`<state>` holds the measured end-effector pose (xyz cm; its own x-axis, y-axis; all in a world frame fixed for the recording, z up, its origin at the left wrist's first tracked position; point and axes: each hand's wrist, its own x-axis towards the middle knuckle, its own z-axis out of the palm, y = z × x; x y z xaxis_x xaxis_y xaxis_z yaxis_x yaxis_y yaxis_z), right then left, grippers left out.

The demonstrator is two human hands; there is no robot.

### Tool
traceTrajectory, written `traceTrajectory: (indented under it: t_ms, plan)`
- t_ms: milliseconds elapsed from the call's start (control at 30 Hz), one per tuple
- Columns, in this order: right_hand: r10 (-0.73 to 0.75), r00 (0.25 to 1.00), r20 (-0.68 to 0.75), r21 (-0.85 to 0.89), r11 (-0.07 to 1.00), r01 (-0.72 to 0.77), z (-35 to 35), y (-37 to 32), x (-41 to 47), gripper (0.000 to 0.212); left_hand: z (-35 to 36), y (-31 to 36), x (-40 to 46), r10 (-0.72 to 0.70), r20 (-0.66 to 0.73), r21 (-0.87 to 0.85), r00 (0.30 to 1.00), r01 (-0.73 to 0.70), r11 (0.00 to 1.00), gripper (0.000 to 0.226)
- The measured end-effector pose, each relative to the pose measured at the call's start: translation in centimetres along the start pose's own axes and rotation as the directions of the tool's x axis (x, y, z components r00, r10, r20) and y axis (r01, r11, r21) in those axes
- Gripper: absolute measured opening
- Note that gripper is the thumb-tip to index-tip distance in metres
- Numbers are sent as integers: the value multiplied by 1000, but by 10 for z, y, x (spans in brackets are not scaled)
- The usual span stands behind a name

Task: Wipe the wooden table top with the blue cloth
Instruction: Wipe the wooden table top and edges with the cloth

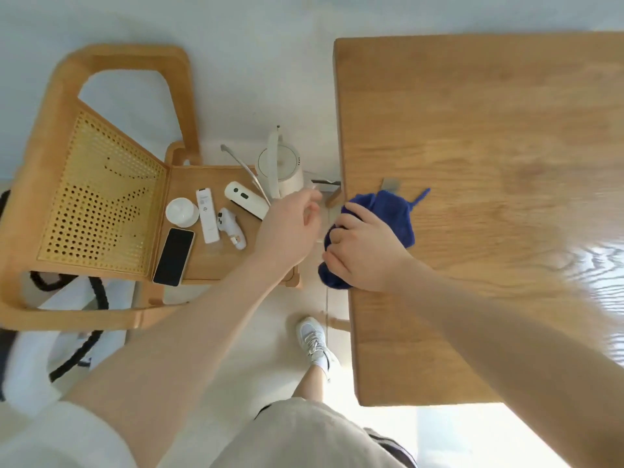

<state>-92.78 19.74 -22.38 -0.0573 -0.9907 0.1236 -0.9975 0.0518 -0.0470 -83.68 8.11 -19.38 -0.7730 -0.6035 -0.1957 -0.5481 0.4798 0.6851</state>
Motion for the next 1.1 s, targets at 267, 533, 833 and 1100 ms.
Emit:
traceTrajectory:
  t_ms: [267,533,833,1100]
  plan:
    - [-54,998,17,124,991,52,-3,-110,-128,25,18,6,-63,-102,273,-76,956,127,989,43]
    - [361,932,11,-102,928,-358,18,-151,-148,40,43,12,-103,-101,413,-258,905,222,940,34]
    - [796,589,-139,225,605,-764,48,-200,-160,64,67,-2,-104,-92,440,-386,893,280,879,58]
    - [938,-319,133,919,-237,-314,18,-210,-79,66,59,-4,-108,-17,507,-370,862,236,899,72]
